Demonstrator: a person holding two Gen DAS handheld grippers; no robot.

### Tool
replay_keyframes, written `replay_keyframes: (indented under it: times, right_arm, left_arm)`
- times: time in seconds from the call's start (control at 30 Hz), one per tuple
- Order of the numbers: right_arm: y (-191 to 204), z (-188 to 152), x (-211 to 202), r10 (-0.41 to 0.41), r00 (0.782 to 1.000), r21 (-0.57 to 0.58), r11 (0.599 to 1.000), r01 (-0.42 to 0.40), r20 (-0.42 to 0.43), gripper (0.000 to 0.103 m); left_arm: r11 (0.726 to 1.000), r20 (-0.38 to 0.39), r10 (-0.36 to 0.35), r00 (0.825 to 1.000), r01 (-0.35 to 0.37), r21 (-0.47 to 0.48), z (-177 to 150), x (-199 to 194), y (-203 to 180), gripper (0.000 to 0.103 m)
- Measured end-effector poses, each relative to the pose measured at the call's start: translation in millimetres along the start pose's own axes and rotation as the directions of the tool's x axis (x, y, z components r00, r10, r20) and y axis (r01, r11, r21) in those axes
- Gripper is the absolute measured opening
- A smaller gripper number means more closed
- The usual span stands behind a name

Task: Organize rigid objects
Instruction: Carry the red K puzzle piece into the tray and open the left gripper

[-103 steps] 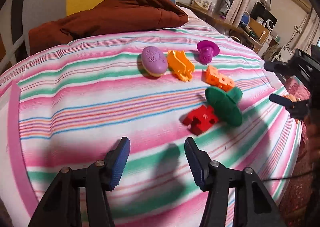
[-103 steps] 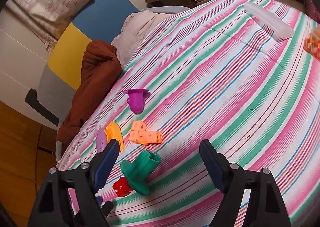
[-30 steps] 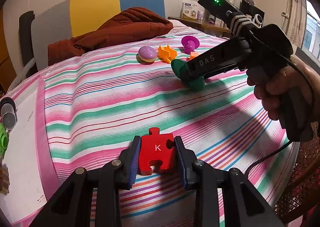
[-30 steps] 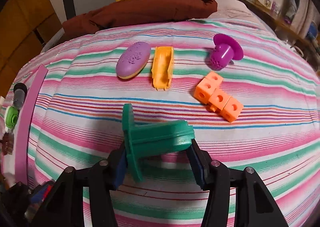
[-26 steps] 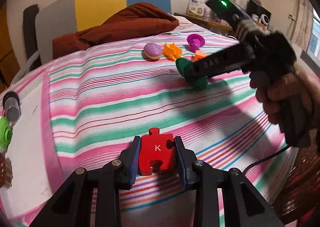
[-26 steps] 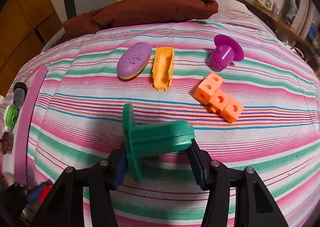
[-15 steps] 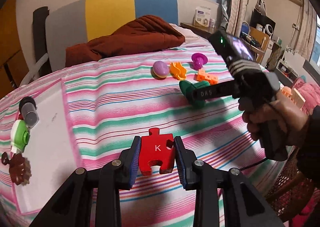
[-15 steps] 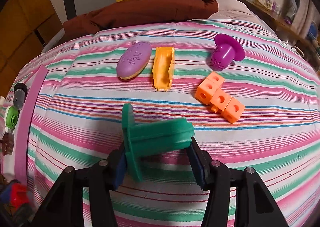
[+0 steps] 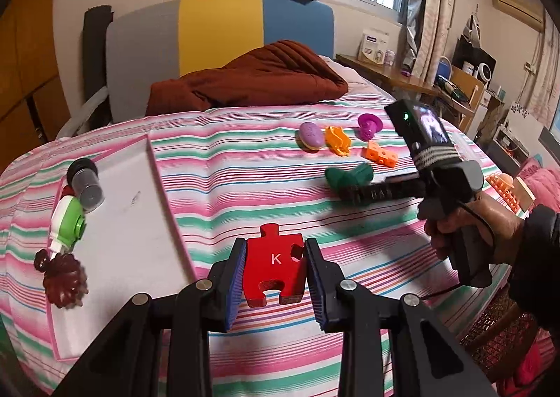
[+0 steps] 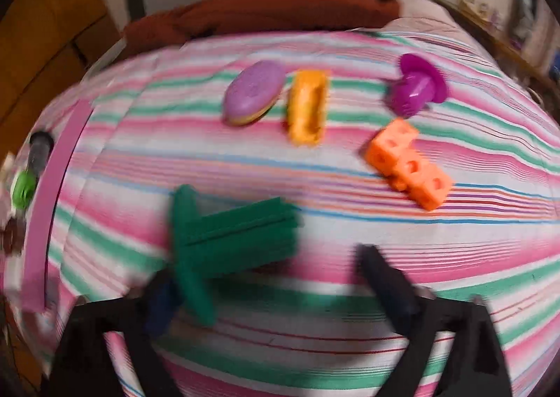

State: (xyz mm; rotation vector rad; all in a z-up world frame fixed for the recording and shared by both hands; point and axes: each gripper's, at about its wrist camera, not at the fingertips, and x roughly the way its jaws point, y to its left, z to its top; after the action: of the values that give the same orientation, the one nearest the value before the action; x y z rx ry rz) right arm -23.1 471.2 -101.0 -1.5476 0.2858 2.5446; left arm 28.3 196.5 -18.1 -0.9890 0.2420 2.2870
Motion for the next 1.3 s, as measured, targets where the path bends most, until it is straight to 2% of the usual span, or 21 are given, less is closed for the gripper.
replay_keyframes:
  times: [0.03,0.27,0.37,0.47,0.53,0.7,0.77,0.9,0.93,0.97,1.0,1.03,1.17,1.3]
  right_arm:
    - [5,-1,1,-0.026,1.0,-0.024,0.999,0.026,0.002,0.103]
    - [2,1,0,0.012,1.0,-0.012,1.0,-0.012,0.009,0.103]
    - [-12,4,-6,0.077,0.997,0.088,0.993,-0.08,0.028,0.103]
    - [-20,6,-9,0.038,0.999,0.127,0.991,-0.042,0.032,0.103]
    - [-20,6,-10,0.047,0.998,0.136,0.989,-0.051,0.034,0.103]
    - [17,8,-16,0.037,0.997,-0.028,0.999,-0.035,0.063,0.103]
    - [26,8,-14,0.016,0.998,-0.055,0.998,-0.013,0.063,0.103]
    - [29,16,-4,-0.031,0.994,-0.094,0.995,0.041,0.104,0.103]
    - [26,19,2,-0.024,0.995,-0.085,0.996,0.032,0.092,0.101]
    - [26,19,8,-0.021,0.997,-0.083,0.996,0.027,0.07,0.089]
    - [26,21,10,-0.014,0.998,-0.087,0.996,0.02,0.068,0.085]
    - [26,21,7,-0.008,0.996,-0.089,0.996,0.016,0.085,0.074]
    - [27,18,4,-0.015,0.997,-0.085,0.996,0.021,0.072,0.074]
    - [31,16,2,0.003,0.999,-0.09,0.996,0.002,0.053,0.074]
  left_arm:
    - [1.0,0.001,-0.002,1.0,0.002,-0.008,-1,-2,3,0.032]
    - [0.998,0.032,0.009,0.999,-0.007,-0.063,-3,-22,29,0.032]
    - [0.996,0.051,0.031,0.998,-0.027,-0.09,-6,-34,47,0.032]
    - [0.988,0.051,0.053,0.997,-0.045,-0.147,-10,-47,73,0.032]
    - [0.981,0.05,0.081,0.996,-0.071,-0.178,-13,-53,88,0.032]
    - [0.955,0.03,0.172,0.985,-0.159,-0.252,-26,-70,128,0.032]
    - [0.938,0.023,0.213,0.977,-0.198,-0.285,-30,-76,145,0.032]
    - [0.907,-0.001,0.244,0.97,-0.228,-0.354,-39,-85,173,0.032]
    - [0.901,-0.006,0.251,0.968,-0.235,-0.365,-41,-87,177,0.032]
    - [0.896,-0.009,0.262,0.965,-0.246,-0.37,-43,-89,180,0.032]
    - [0.891,-0.008,0.275,0.961,-0.258,-0.373,-44,-92,183,0.032]
    - [0.889,-0.008,0.277,0.961,-0.259,-0.377,-46,-94,185,0.032]
    - [0.896,-0.022,0.258,0.966,-0.247,-0.369,-50,-86,182,0.032]
    - [0.937,-0.042,0.207,0.977,-0.21,-0.278,-40,-62,164,0.032]
